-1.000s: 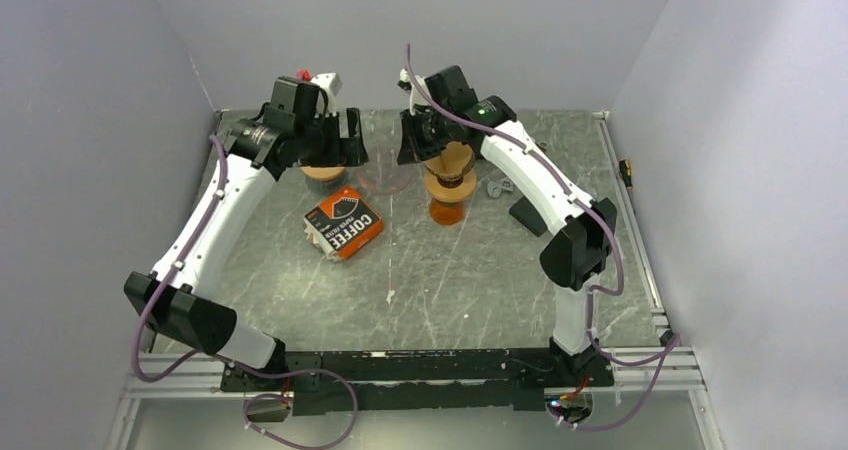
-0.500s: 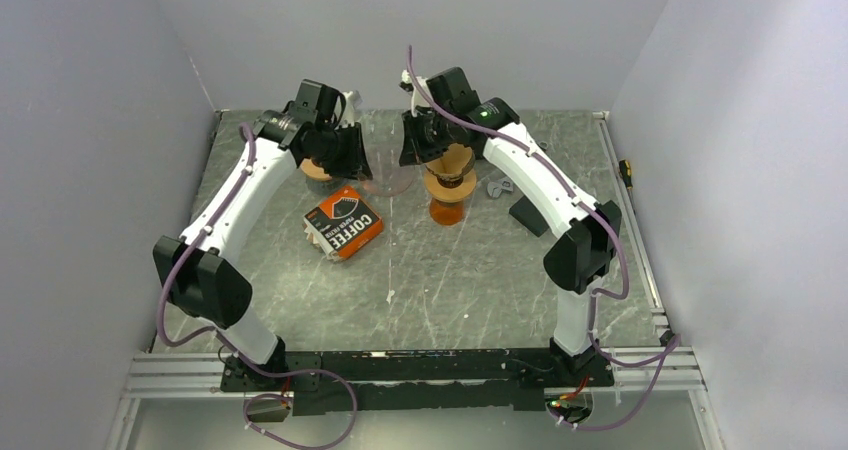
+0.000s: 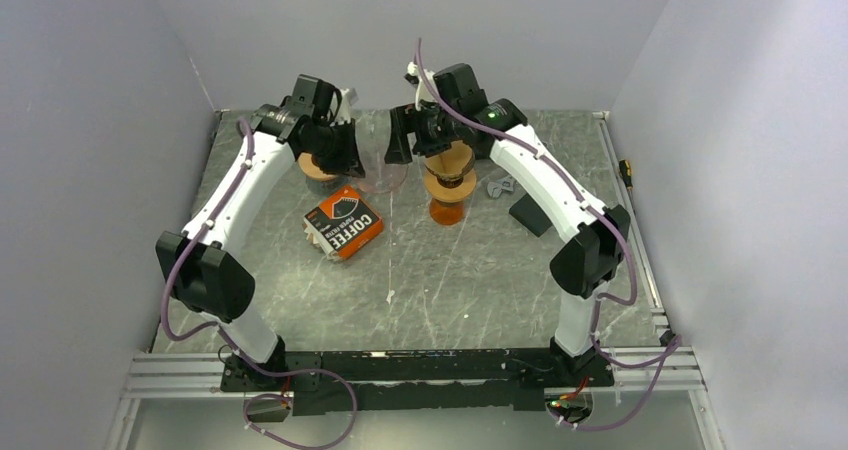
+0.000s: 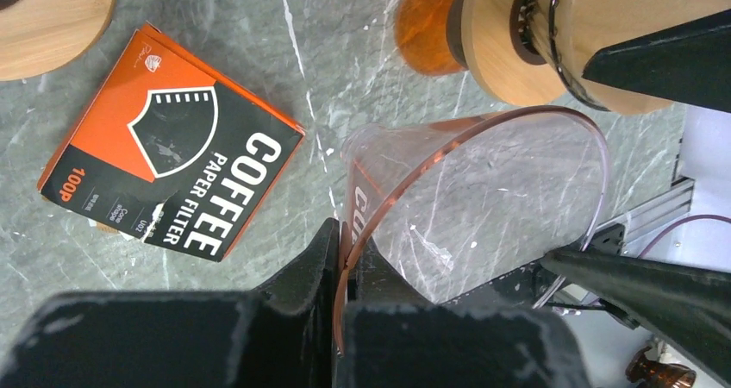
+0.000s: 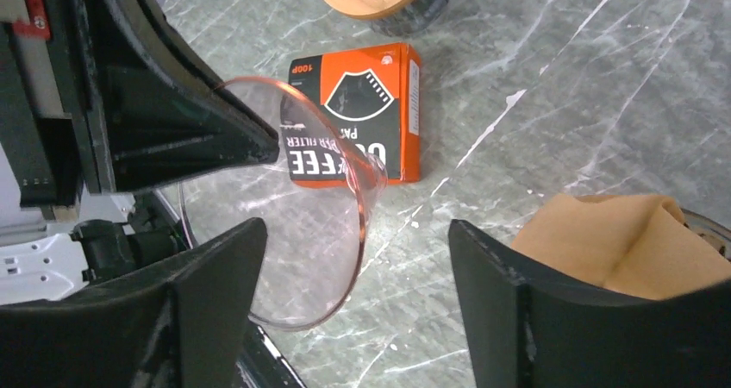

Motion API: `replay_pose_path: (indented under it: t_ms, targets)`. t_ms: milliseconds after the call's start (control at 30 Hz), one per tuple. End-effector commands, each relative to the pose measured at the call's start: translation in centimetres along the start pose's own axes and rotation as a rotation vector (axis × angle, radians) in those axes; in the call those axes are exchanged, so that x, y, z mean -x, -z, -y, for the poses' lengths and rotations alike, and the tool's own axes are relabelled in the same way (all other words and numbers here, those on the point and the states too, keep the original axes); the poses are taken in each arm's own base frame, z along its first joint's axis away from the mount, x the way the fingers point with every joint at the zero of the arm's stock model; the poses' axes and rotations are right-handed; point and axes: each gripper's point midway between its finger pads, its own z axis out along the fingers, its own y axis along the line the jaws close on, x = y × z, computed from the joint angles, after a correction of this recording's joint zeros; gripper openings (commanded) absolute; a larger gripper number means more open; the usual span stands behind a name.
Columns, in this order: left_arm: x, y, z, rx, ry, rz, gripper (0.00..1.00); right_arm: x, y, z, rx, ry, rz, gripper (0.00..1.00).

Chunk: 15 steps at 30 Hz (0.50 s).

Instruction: Place the coffee filter in the dripper

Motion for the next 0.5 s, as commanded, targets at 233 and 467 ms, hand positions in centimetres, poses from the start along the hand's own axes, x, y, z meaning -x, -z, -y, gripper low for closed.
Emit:
replay_pose_path:
  t_ms: [233, 467]
  targets:
    - [5.4, 2.3, -3.9, -0.059, 0.161, 0.144, 0.0, 4.6, 6.8, -0.3, 0.084, -0.045, 0.253, 0.99]
    - [8.0, 2.5, -7.9, -0.038, 0.292, 0.171, 0.0, 3.9, 8.9, 1.7, 0.161, -0.142, 0.3, 1.0]
